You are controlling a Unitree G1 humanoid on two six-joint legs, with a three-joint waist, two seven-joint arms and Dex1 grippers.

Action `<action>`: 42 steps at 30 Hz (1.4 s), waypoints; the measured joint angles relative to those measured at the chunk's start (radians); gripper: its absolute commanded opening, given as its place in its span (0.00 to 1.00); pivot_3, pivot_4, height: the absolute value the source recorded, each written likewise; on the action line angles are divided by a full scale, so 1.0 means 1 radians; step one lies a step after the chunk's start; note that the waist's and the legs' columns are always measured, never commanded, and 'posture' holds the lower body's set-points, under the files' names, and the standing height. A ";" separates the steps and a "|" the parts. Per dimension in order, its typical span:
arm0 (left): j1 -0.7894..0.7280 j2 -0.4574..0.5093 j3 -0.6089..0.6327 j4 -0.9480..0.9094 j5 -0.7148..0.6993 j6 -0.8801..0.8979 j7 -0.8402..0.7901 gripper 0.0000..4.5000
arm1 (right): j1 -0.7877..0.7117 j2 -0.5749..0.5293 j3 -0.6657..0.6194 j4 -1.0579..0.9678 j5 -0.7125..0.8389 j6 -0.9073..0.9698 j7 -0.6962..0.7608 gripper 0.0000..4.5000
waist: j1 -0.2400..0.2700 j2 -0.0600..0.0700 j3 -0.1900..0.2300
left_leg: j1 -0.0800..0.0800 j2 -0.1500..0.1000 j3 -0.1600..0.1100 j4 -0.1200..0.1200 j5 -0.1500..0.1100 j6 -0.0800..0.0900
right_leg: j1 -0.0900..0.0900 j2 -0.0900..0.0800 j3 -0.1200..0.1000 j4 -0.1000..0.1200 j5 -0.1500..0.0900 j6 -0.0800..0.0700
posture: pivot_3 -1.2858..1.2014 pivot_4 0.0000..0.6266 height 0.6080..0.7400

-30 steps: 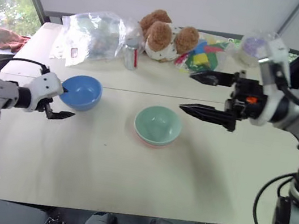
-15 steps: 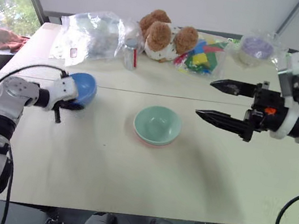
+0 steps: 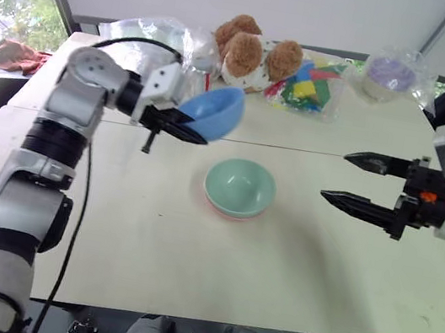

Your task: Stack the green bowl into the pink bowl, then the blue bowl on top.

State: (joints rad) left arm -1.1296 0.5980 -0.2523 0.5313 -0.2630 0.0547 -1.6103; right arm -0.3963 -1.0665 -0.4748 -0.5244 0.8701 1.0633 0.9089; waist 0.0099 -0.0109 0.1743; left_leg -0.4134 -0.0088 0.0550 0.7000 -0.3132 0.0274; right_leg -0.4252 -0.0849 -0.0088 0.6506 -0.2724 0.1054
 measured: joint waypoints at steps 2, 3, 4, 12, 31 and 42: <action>-0.003 -0.007 -0.054 -0.052 -0.051 0.028 -0.001 0.01 | 0.020 -0.011 -0.032 -0.021 0.013 0.001 -0.007 1.00 | -0.002 0.000 0.000 | 0.000 0.001 -0.001 0.000 0.000 0.000 | 0.000 0.001 0.000 0.000 0.000 0.000 | 0.52 0.24 1.00; -0.005 -0.007 -0.075 -0.069 -0.071 0.033 -0.001 0.01 | 0.033 -0.014 -0.045 -0.029 0.019 0.001 -0.010 1.00 | -0.004 0.000 0.000 | 0.000 0.001 -0.001 0.000 0.000 0.000 | 0.000 0.002 0.001 0.000 0.000 0.000 | 0.52 0.24 1.00; -0.006 -0.003 -0.106 -0.088 -0.088 0.033 -0.001 0.01 | 0.052 -0.017 -0.059 -0.040 0.021 0.002 -0.014 1.00 | -0.004 0.000 0.000 | 0.000 0.001 -0.001 0.000 0.000 0.000 | 0.000 0.002 0.001 0.000 0.000 0.000 | 0.52 0.24 1.00; 0.009 -0.003 -0.291 -0.103 -0.098 -0.067 -0.001 0.01 | 0.148 -0.021 -0.142 -0.094 0.059 0.015 -0.058 1.00 | 0.001 0.000 0.000 | 0.001 0.001 -0.001 0.000 0.000 0.000 | 0.001 0.002 0.001 0.000 0.000 0.000 | 0.52 0.24 1.00; 0.049 0.081 -0.033 -0.166 -0.125 0.126 0.014 0.97 | 0.158 -0.061 -0.085 -0.066 0.072 -0.045 -0.059 1.00 | -0.005 0.000 0.000 | 0.001 0.001 -0.002 0.000 0.000 0.000 | 0.001 0.003 0.001 0.000 0.000 0.000 | 0.52 0.24 1.00; 0.426 0.376 0.274 -0.477 -0.226 0.451 0.149 0.97 | 0.057 -0.086 0.099 0.040 0.001 -0.163 0.028 1.00 | -0.021 0.000 0.000 | 0.002 0.001 -0.002 0.000 0.000 0.000 | 0.003 0.000 0.001 0.000 0.000 0.000 | 0.52 0.24 1.00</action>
State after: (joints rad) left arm -0.7034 0.9744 0.0217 0.0541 -0.4887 0.5055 -1.4615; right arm -0.3391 -1.1527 -0.3755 -0.4840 0.8715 0.8998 0.9365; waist -0.0111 -0.0106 0.1740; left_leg -0.4115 -0.0075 0.0525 0.7004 -0.3130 0.0273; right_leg -0.4227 -0.0846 -0.0075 0.6508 -0.2725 0.1053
